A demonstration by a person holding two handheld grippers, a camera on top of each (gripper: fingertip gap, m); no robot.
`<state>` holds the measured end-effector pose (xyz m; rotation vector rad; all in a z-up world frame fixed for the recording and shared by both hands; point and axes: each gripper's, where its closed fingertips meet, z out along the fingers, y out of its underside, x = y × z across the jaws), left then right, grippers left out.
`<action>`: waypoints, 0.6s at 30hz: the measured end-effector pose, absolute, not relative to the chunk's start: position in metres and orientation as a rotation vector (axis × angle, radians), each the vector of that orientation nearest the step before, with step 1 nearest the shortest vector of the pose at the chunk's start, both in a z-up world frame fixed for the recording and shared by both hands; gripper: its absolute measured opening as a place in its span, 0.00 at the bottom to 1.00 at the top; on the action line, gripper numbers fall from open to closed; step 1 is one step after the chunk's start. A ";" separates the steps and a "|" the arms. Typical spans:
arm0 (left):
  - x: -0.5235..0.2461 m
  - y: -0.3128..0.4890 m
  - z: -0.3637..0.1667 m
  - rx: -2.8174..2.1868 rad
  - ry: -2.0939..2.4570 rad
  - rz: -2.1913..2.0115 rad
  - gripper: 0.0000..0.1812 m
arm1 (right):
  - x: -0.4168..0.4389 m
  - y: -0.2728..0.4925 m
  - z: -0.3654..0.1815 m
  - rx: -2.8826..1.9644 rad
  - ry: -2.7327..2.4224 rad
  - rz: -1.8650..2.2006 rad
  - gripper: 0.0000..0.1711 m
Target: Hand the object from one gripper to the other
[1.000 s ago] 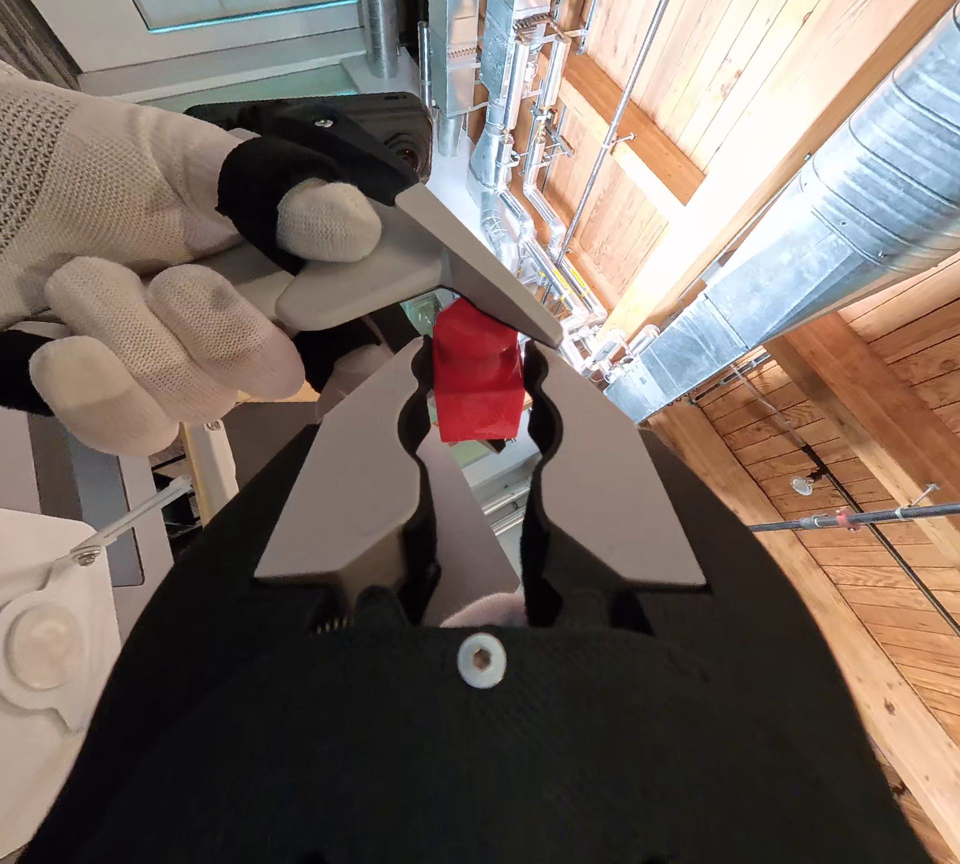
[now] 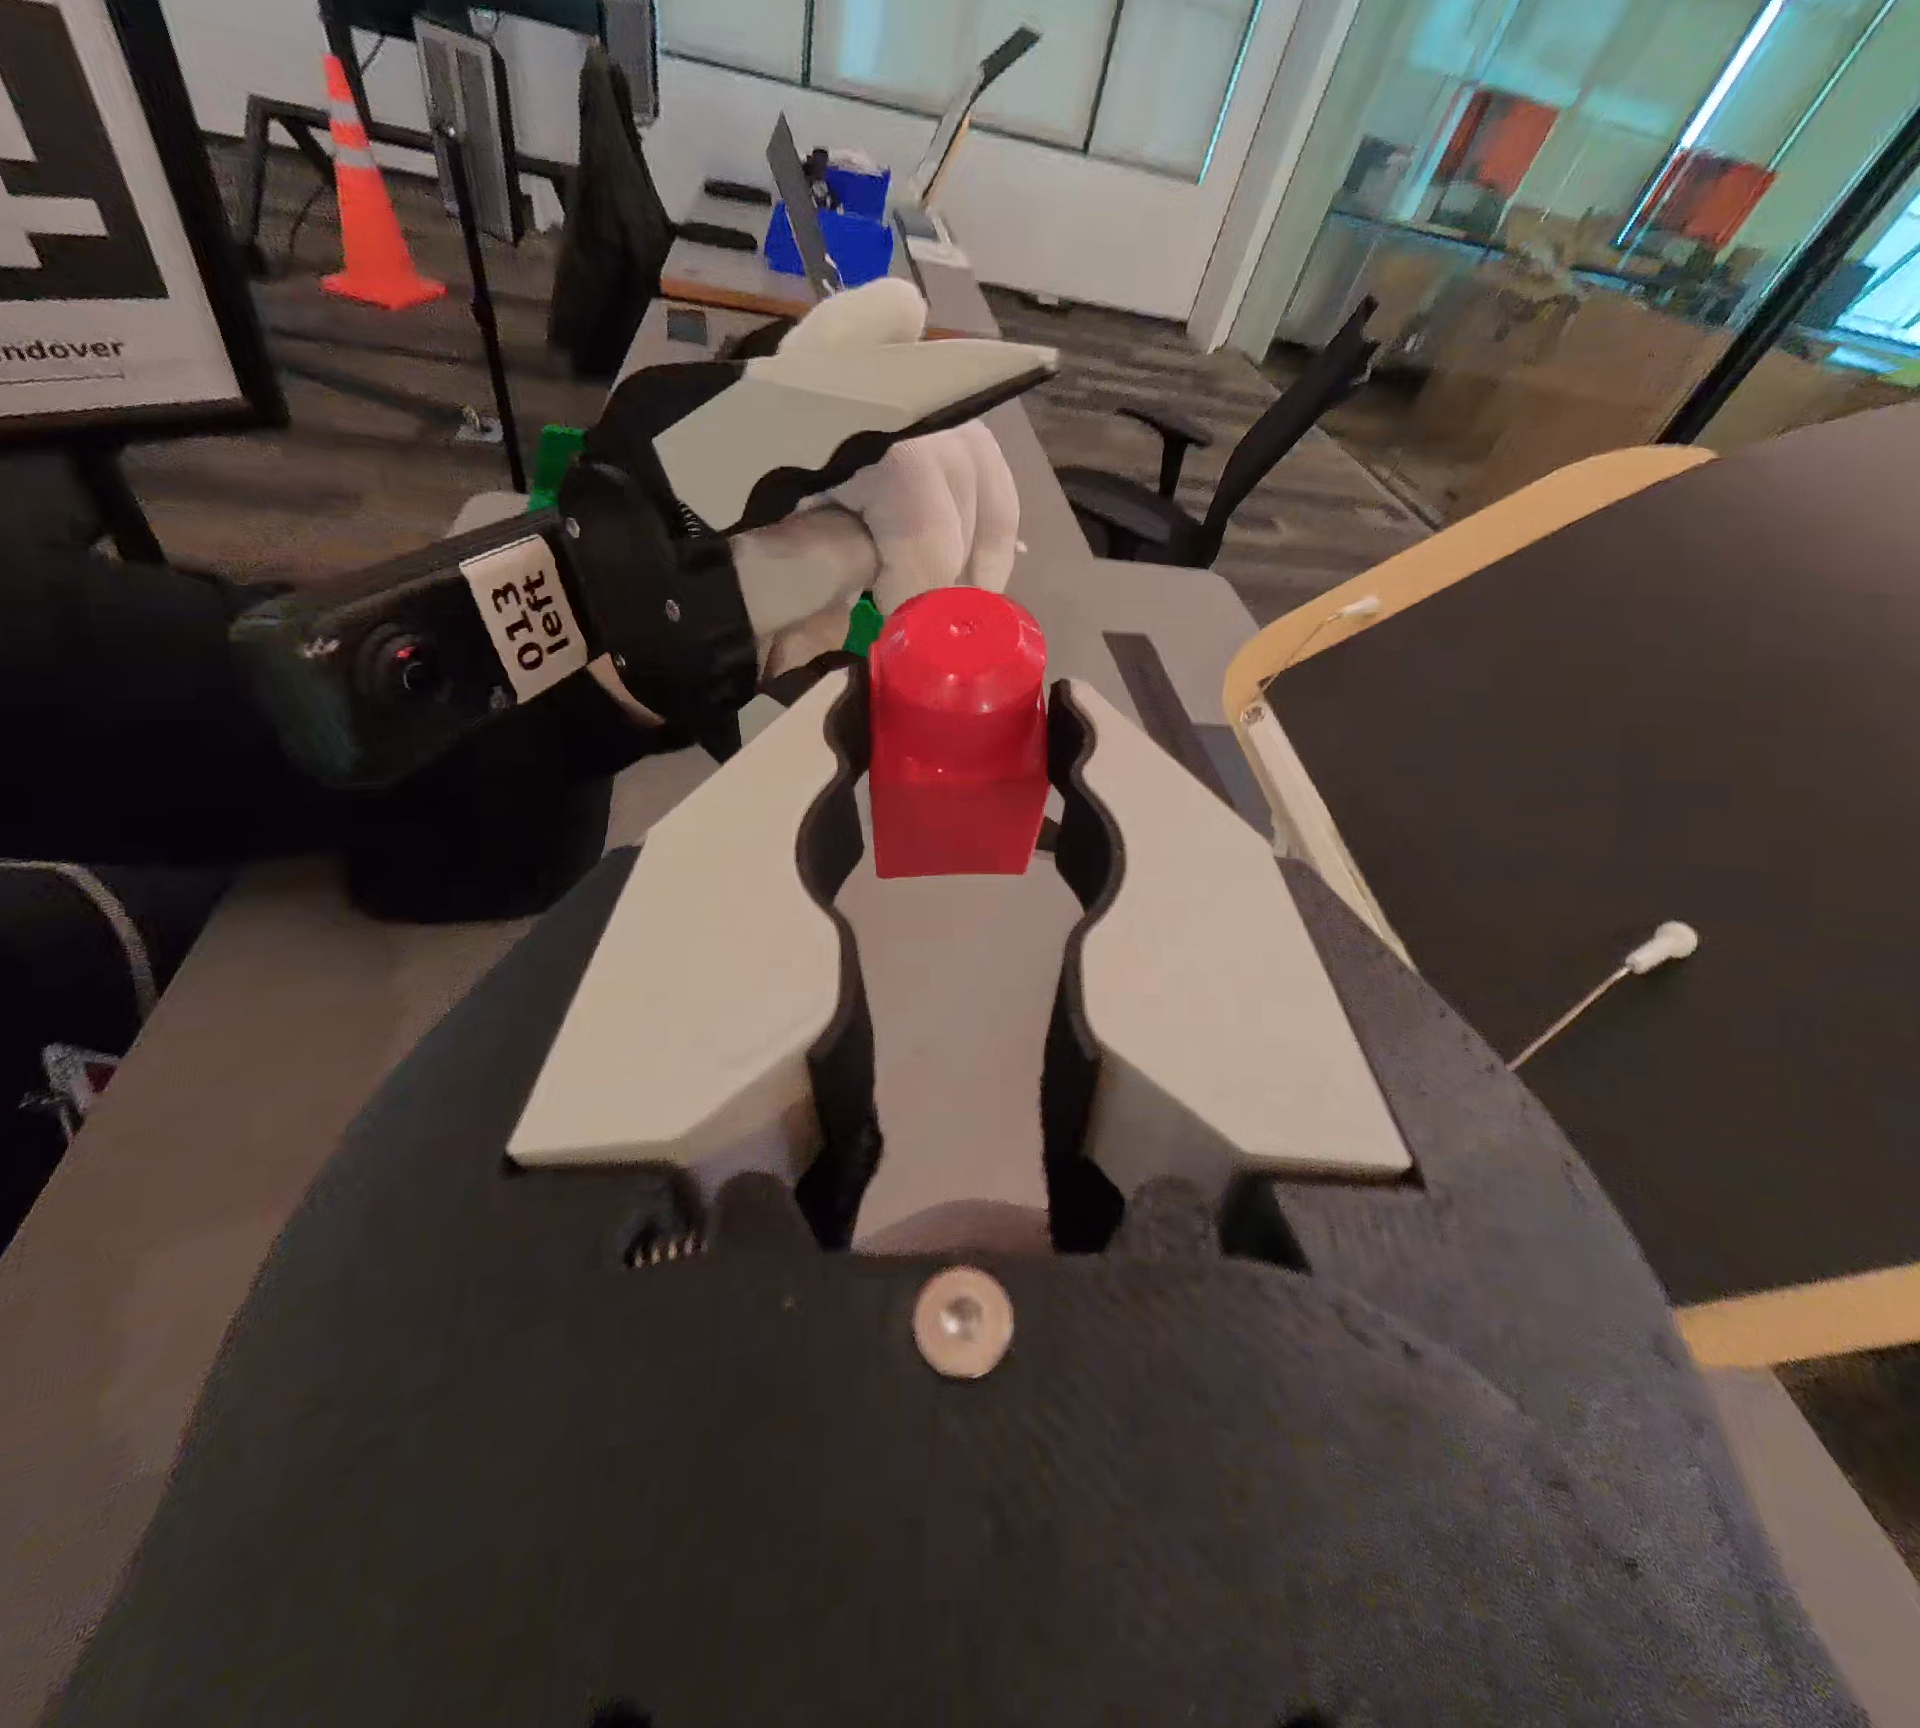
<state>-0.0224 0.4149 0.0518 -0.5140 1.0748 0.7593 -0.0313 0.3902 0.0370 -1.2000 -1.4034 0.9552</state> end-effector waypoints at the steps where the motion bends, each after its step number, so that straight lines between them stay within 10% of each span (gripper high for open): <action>1: -0.019 0.413 0.048 -0.491 1.101 0.782 0.51 | -0.029 0.388 0.033 -1.220 -1.429 0.968 0.19; 15: 0.021 0.408 0.005 -0.516 1.288 0.720 0.39 | -0.020 0.368 -0.003 -1.264 -1.660 1.043 0.18; 18: 0.016 0.412 0.009 -0.554 1.253 0.686 0.39 | -0.026 0.384 0.007 -1.249 -1.561 0.929 0.34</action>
